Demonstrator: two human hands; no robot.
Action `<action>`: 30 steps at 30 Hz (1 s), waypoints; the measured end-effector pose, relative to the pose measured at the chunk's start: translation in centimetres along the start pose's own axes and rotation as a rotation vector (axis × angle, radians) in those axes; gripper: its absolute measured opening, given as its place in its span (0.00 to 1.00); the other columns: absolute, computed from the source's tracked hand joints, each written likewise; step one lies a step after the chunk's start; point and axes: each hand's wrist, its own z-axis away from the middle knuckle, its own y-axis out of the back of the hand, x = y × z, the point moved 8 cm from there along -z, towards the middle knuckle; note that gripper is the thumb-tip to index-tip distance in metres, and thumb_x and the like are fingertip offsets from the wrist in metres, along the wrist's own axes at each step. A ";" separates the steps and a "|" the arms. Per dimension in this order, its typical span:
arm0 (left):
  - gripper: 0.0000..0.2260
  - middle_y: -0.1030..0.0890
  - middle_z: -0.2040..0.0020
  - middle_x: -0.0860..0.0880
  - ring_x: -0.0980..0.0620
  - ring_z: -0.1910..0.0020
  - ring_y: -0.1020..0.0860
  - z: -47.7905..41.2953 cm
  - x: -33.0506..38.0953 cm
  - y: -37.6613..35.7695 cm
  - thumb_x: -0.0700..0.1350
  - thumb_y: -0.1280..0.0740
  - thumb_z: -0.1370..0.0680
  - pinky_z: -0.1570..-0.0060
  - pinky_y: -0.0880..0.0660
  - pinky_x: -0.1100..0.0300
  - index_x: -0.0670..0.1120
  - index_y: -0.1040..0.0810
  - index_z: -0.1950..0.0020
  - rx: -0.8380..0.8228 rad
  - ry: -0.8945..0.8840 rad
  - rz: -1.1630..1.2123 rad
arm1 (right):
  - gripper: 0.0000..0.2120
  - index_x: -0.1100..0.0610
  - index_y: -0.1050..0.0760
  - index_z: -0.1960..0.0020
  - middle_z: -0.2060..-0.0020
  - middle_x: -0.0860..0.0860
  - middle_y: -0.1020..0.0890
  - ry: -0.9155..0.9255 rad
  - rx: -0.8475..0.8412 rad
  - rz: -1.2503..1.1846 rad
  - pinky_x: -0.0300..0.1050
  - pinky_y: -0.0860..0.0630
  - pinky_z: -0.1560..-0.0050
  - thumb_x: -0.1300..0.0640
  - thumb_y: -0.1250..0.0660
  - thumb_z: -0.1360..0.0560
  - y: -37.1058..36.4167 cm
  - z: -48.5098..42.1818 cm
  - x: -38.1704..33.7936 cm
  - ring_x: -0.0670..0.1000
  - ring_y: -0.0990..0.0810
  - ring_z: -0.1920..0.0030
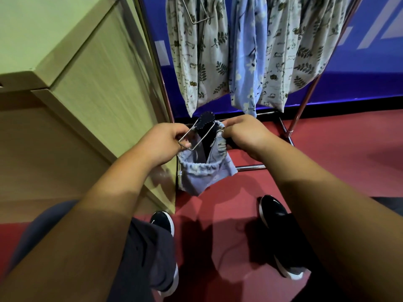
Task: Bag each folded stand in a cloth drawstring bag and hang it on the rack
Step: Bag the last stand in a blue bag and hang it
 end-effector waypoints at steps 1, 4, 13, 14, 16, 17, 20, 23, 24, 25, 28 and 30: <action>0.10 0.20 0.65 0.55 0.63 0.70 0.27 -0.1 -0.4 0.1 0.38 0.26 0.22 0.63 0.29 0.60 0.53 0.19 0.56 -0.009 0.034 0.002 | 0.08 0.77 0.25 0.54 0.66 0.58 0.30 0.007 0.008 0.002 0.39 0.34 0.70 0.74 0.39 0.29 0.0 0.0 -0.1 0.51 0.34 0.68; 0.10 0.15 0.60 0.51 0.57 0.67 0.22 0.0 -1.1 0.1 0.38 0.21 0.26 0.64 0.27 0.61 0.53 0.17 0.53 -0.053 0.089 -0.090 | 0.06 0.68 0.25 0.60 0.65 0.58 0.32 0.009 0.022 -0.001 0.41 0.30 0.67 0.72 0.40 0.29 0.3 0.0 -0.1 0.52 0.35 0.67; 0.13 0.16 0.65 0.53 0.55 0.70 0.22 1.1 -2.9 -1.2 0.53 0.18 0.28 0.63 0.27 0.62 0.50 0.13 0.48 -0.272 0.258 -0.167 | 0.13 0.54 0.12 0.50 0.61 0.58 0.13 0.047 0.135 0.198 0.57 0.15 0.53 0.63 0.35 0.22 1.4 -0.8 0.3 0.56 0.18 0.65; 0.11 0.16 0.66 0.54 0.56 0.74 0.24 1.2 -2.9 -1.2 0.54 0.18 0.28 0.65 0.27 0.62 0.51 0.13 0.50 -0.277 0.261 -0.145 | 0.14 0.53 0.12 0.48 0.63 0.53 0.14 0.057 0.151 0.229 0.54 0.16 0.54 0.63 0.36 0.22 1.5 -0.7 0.2 0.54 0.18 0.66; 0.10 0.18 0.68 0.55 0.57 0.77 0.27 1.2 -2.9 -1.1 0.55 0.19 0.27 0.68 0.29 0.63 0.52 0.13 0.52 -0.290 0.263 -0.134 | 0.16 0.52 0.12 0.45 0.64 0.47 0.15 0.077 0.186 0.291 0.49 0.17 0.55 0.62 0.37 0.22 1.8 -0.4 -0.2 0.52 0.17 0.66; 0.10 0.19 0.70 0.55 0.56 0.77 0.27 1.3 -3.0 -1.1 0.55 0.19 0.27 0.69 0.29 0.64 0.52 0.13 0.53 -0.303 0.269 -0.137 | 0.17 0.52 0.12 0.44 0.62 0.46 0.15 0.092 0.203 0.315 0.49 0.15 0.54 0.62 0.37 0.22 1.9 -0.4 -0.3 0.53 0.16 0.65; 0.12 0.23 0.72 0.55 0.53 0.77 0.28 1.7 -3.4 -1.4 0.56 0.20 0.26 0.70 0.30 0.64 0.49 0.13 0.54 -0.362 0.300 -0.132 | 0.18 0.51 0.12 0.43 0.59 0.46 0.14 0.135 0.260 0.338 0.48 0.15 0.53 0.64 0.37 0.23 2.1 -0.2 -0.5 0.51 0.16 0.66; 0.13 0.23 0.72 0.53 0.52 0.77 0.28 1.8 -3.6 -1.7 0.55 0.22 0.23 0.70 0.29 0.64 0.45 0.14 0.55 -0.375 0.307 -0.137 | 0.19 0.49 0.13 0.43 0.57 0.45 0.15 0.157 0.291 0.352 0.42 0.19 0.57 0.66 0.37 0.23 2.1 -0.3 -0.5 0.46 0.19 0.66; 0.14 0.23 0.71 0.52 0.51 0.77 0.28 1.8 -3.7 -1.7 0.55 0.23 0.22 0.70 0.29 0.64 0.43 0.15 0.55 -0.371 0.309 -0.141 | 0.20 0.49 0.13 0.43 0.56 0.47 0.14 0.154 0.299 0.341 0.43 0.18 0.58 0.67 0.37 0.24 2.2 -0.5 -0.4 0.47 0.18 0.65; 0.16 0.23 0.71 0.50 0.50 0.77 0.28 1.8 -3.8 -1.7 0.55 0.24 0.22 0.70 0.30 0.63 0.42 0.15 0.55 -0.363 0.314 -0.145 | 0.21 0.49 0.13 0.44 0.55 0.49 0.13 0.144 0.300 0.331 0.44 0.18 0.60 0.67 0.38 0.25 2.1 -0.6 -0.3 0.50 0.16 0.62; 0.18 0.24 0.69 0.47 0.48 0.75 0.27 1.6 -3.7 -1.3 0.56 0.26 0.20 0.70 0.30 0.62 0.40 0.17 0.55 -0.337 0.322 -0.155 | 0.19 0.50 0.15 0.49 0.56 0.52 0.13 0.104 0.259 0.276 0.47 0.17 0.56 0.68 0.39 0.27 1.7 -1.0 0.3 0.55 0.14 0.56; 0.17 0.23 0.67 0.46 0.48 0.73 0.28 1.5 -3.4 -1.0 0.56 0.27 0.20 0.69 0.31 0.62 0.42 0.16 0.54 -0.320 0.310 -0.144 | 0.15 0.51 0.17 0.54 0.57 0.51 0.13 0.042 0.238 0.156 0.47 0.17 0.53 0.67 0.37 0.25 1.4 -1.2 1.1 0.54 0.16 0.57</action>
